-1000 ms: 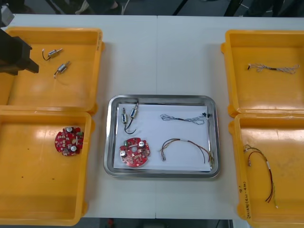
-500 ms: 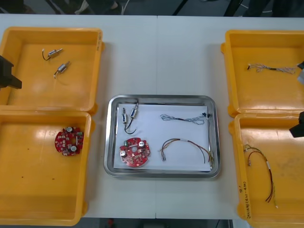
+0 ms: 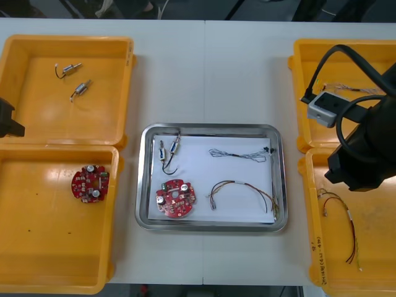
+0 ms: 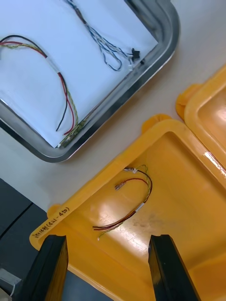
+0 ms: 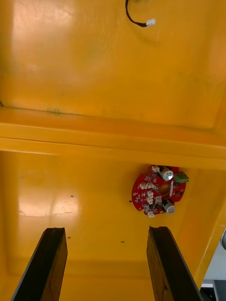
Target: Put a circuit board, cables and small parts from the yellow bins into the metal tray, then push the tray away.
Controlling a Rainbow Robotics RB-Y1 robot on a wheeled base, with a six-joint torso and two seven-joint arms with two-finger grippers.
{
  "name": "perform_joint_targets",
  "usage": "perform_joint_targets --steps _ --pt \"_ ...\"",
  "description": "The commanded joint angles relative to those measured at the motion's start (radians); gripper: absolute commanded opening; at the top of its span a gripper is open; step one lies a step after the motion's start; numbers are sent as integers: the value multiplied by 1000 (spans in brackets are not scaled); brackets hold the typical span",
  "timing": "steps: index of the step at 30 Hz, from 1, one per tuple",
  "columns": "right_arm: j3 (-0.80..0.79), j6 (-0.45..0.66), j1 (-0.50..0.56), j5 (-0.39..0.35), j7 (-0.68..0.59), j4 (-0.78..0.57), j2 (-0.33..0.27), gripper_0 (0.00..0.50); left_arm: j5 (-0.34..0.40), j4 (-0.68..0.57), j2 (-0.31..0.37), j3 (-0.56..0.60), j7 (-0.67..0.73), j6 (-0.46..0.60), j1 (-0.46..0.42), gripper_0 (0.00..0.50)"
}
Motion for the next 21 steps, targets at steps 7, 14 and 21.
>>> perform_joint_targets --steps 7,14,21 --pt "215 -29 -232 -24 24 42 150 500 8 -82 36 28 -123 7 78 500" --pt "328 -63 -315 16 130 113 248 500 -31 -84 7 49 -143 7 95 500" --pt "420 -125 -347 51 286 174 296 500 -103 -81 -36 66 -191 7 97 500"
